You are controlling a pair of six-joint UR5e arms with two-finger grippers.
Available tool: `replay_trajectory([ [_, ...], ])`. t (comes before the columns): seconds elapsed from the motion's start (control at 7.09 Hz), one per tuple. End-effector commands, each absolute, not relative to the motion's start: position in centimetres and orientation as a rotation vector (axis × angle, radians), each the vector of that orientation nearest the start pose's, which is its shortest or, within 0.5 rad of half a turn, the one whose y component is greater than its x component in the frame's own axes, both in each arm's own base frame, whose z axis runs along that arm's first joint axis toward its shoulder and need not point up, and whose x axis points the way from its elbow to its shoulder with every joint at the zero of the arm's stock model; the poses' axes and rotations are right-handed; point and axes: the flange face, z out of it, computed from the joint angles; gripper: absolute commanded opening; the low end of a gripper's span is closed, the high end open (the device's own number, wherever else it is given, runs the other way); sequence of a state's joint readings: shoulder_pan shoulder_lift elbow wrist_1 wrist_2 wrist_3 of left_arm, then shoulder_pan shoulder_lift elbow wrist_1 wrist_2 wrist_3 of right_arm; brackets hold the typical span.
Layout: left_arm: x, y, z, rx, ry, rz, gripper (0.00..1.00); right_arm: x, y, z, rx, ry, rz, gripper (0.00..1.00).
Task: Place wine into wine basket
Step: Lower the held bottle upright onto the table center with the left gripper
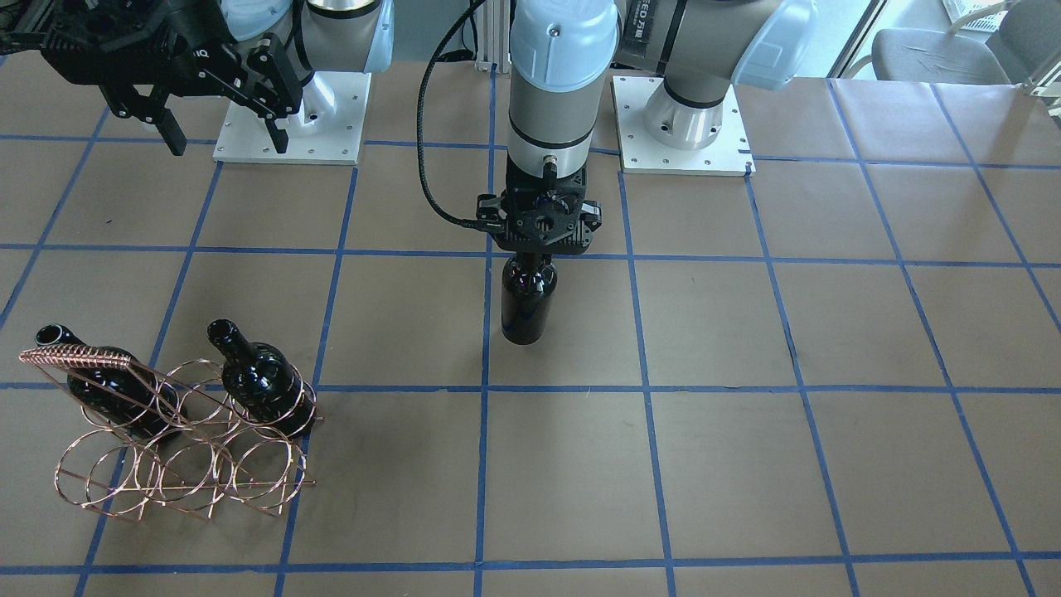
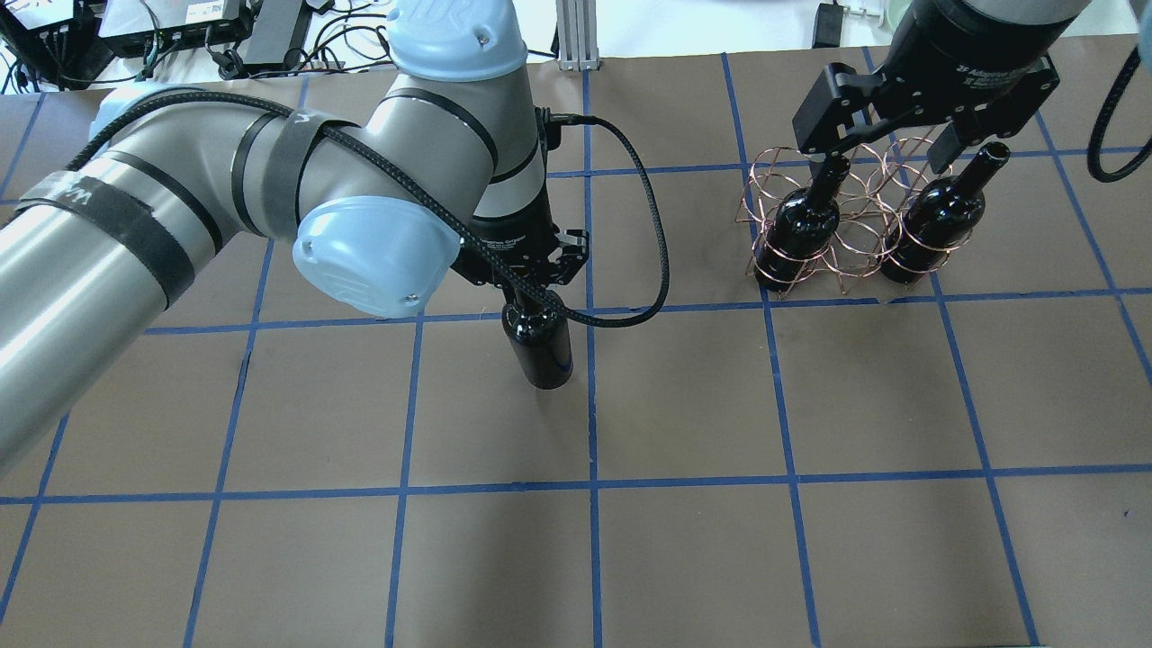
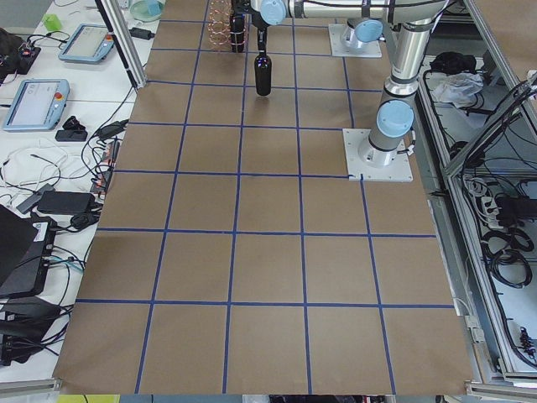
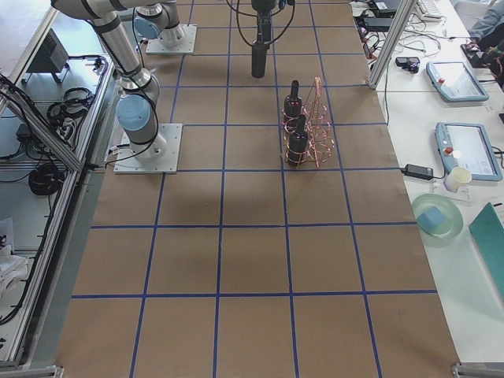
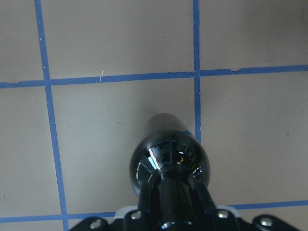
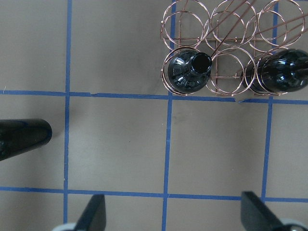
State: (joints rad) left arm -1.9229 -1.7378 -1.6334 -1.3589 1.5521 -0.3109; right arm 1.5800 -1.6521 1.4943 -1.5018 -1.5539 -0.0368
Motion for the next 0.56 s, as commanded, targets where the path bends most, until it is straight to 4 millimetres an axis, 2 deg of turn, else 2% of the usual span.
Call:
replay_trajectory([
  [0.0,-31.7,-46.8,38.8,0.067,3.158,0.053,0.0,13.9,-46.0,55.7,-0.073,3.122,-0.139,1.0],
  [0.14,-31.6,-46.4,37.8,0.083,3.151,0.088,0.0,13.9,-46.0,55.7,-0.073,3.122,-0.139,1.0],
  [0.42,-31.6,-46.2,37.5,0.067,3.153,0.092,0.0,13.9,-46.0,55.7,-0.073,3.122,-0.139,1.0],
])
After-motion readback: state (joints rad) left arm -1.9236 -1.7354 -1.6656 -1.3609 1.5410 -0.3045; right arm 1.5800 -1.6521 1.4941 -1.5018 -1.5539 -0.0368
